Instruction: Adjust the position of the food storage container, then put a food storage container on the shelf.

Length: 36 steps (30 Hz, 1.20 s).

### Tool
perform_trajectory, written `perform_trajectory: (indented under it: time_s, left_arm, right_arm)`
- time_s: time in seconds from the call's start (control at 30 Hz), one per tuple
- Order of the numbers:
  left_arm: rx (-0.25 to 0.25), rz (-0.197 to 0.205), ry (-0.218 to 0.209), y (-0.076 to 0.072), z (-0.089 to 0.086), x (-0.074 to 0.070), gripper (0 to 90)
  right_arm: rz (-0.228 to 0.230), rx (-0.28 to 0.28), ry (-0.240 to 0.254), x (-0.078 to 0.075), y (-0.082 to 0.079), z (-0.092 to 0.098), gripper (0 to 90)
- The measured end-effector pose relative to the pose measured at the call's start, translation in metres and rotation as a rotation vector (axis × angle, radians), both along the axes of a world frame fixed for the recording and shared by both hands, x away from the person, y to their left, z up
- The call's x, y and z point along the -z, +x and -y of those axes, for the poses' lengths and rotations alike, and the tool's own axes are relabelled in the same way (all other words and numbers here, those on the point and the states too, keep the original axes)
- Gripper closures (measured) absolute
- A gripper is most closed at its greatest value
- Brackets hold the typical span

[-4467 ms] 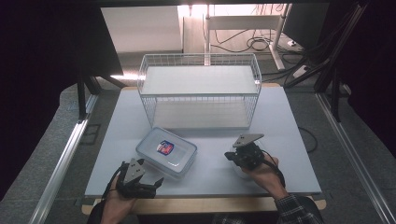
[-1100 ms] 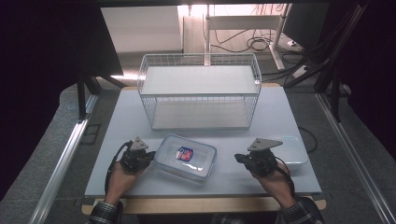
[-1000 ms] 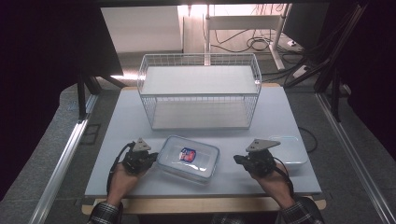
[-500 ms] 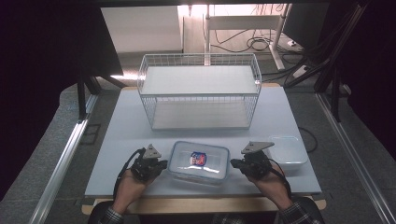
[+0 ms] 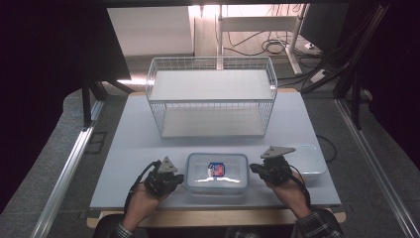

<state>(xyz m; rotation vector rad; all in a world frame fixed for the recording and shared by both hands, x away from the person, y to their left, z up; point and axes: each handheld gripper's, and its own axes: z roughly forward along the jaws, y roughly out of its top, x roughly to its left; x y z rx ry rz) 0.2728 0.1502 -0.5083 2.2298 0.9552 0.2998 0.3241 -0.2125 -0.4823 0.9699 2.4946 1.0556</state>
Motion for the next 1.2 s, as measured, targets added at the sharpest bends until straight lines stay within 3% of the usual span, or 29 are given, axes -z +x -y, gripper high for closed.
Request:
perform_trajectory:
  time_s: [0.03,0.17,0.23,0.33,0.37,0.4,0.47,0.5,0.73,0.93,1.07,1.1,1.2]
  left_arm:
    - [-0.004,0.001,-0.002,0.0,-0.002,-0.001,79.1]
    - [-0.052,0.026,0.015,-0.001,-0.011,-0.003,69.5]
    - [-0.069,0.039,0.008,-0.001,-0.018,-0.004,56.2]
    - [-0.076,0.046,0.009,-0.002,-0.021,-0.004,43.3]
    - [-0.075,0.047,0.009,-0.002,-0.022,-0.003,43.3]
    - [-0.067,0.048,0.008,-0.002,-0.023,-0.002,35.3]
    - [-0.06,0.048,0.009,-0.002,-0.025,0.0,29.6]
    - [-0.055,0.053,0.0,-0.002,-0.027,0.001,27.1]
    - [-0.077,0.053,-0.024,-0.003,-0.031,0.001,15.0]
    - [-0.081,0.054,-0.06,-0.003,-0.035,0.0,6.3]
    - [-0.086,0.084,-0.069,-0.003,-0.036,-0.001,6.0]
    - [-0.082,0.099,-0.082,-0.002,-0.037,-0.001,5.5]
    - [-0.062,0.108,-0.1,-0.002,-0.037,-0.001,4.9]
  right_arm:
    - [0.007,-0.004,0.0,-0.001,0.0,0.001,85.7]
    - [0.048,-0.002,-0.023,-0.004,-0.002,0.002,81.0]
    - [0.076,0.011,-0.021,-0.007,-0.003,0.007,75.5]
    - [0.084,0.02,-0.018,-0.009,-0.003,0.01,70.7]
    - [0.083,0.027,-0.011,-0.009,-0.003,0.012,68.7]
    - [0.085,0.035,-0.006,-0.01,-0.003,0.013,63.0]
    - [0.083,0.035,-0.002,-0.01,-0.003,0.013,59.6]
    - [0.081,0.034,0.005,-0.01,-0.003,0.013,51.5]
    - [0.085,0.018,-0.008,-0.008,-0.004,0.011,42.5]
    - [0.094,0.026,0.014,-0.01,-0.003,0.013,34.2]
    - [0.092,0.014,0.058,-0.012,-0.001,0.014,24.6]
    - [0.082,0.009,0.06,-0.012,0.0,0.014,19.1]
    - [0.079,-0.003,0.063,-0.011,0.0,0.013,14.9]
